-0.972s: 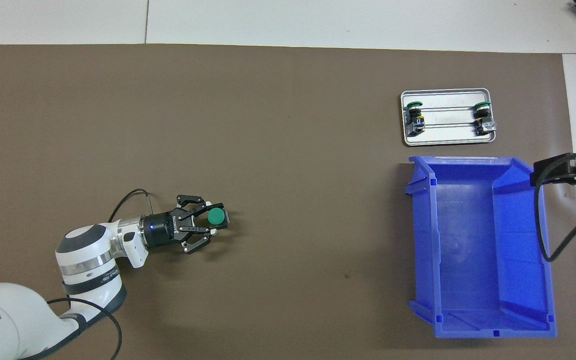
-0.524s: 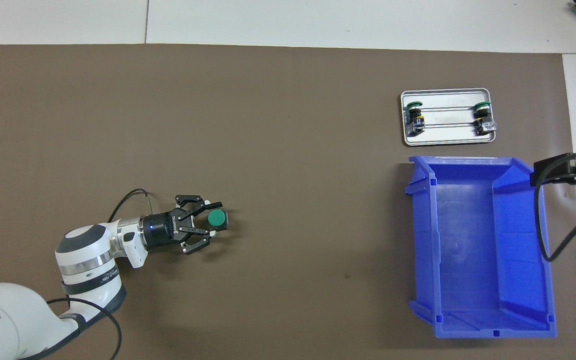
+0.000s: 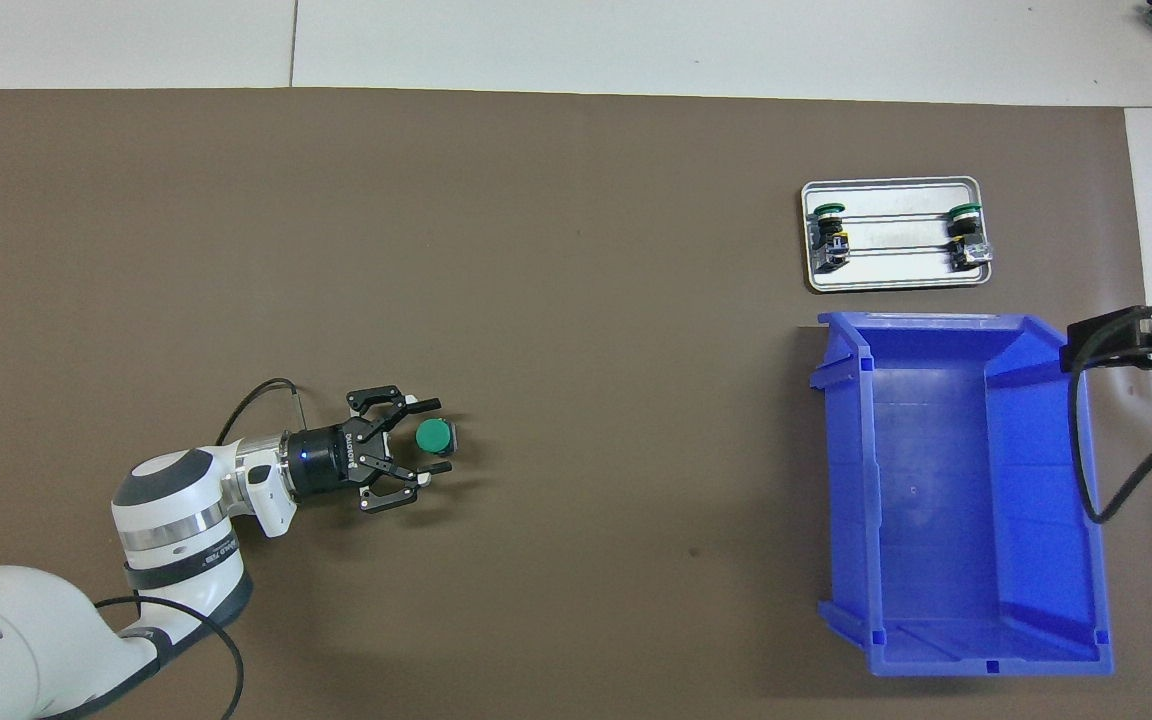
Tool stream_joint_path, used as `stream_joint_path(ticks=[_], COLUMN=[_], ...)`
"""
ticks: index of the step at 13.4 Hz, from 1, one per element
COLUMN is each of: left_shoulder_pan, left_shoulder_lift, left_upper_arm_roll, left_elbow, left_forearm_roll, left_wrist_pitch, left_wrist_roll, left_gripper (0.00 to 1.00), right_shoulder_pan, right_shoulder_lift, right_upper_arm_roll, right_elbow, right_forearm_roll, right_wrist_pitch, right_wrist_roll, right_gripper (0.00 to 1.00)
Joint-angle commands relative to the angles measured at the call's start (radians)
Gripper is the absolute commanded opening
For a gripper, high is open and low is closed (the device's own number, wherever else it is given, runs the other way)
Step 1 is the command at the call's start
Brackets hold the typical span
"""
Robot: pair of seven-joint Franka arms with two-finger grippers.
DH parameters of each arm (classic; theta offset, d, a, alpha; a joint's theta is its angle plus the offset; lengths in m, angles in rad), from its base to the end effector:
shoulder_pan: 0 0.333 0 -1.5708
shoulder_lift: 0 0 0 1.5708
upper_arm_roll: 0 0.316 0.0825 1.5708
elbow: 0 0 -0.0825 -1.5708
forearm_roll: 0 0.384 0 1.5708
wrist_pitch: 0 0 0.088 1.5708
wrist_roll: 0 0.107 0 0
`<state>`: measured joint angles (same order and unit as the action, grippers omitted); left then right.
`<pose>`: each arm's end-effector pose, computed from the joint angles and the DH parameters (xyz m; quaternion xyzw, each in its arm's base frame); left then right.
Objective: Place and press button with both arms
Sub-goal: 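Set the part upright on the table and open the left gripper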
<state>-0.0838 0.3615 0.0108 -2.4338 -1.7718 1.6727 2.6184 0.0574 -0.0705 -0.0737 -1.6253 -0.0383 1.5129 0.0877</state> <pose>0.4404 -0.1277 0.1799 0.5850 -0.4168 0.4836 0.5001 0.5260 -0.0143 0.6320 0.9983 -0.0525 -0.0204 0.0173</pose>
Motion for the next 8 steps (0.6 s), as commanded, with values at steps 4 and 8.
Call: stream_joint_path(ticks=[4, 8], left_shoulder_pan=[0.006, 0.060], left_shoulder_lift=[-0.029, -0.030], left_upper_arm_roll=[0.009, 0.015], left_elbow=[-0.022, 0.013], left_forearm_roll=[0.008, 0.111], left_wrist_pitch=[-0.002, -0.050], left_wrist_roll=[-0.009, -0.109], left_gripper=[0.98, 0.98], right_shoulder_pan=[-0.005, -0.005], right_shoulder_lift=[-0.028, -0.028], right_upper_arm_roll=[0.000, 0.000], right_elbow=[-0.036, -0.036], right_forearm_roll=[-0.011, -0.011], right_wrist_pitch=[0.027, 0.033], right_wrist_roll=[0.009, 0.007], right_gripper=[1.00, 1.00])
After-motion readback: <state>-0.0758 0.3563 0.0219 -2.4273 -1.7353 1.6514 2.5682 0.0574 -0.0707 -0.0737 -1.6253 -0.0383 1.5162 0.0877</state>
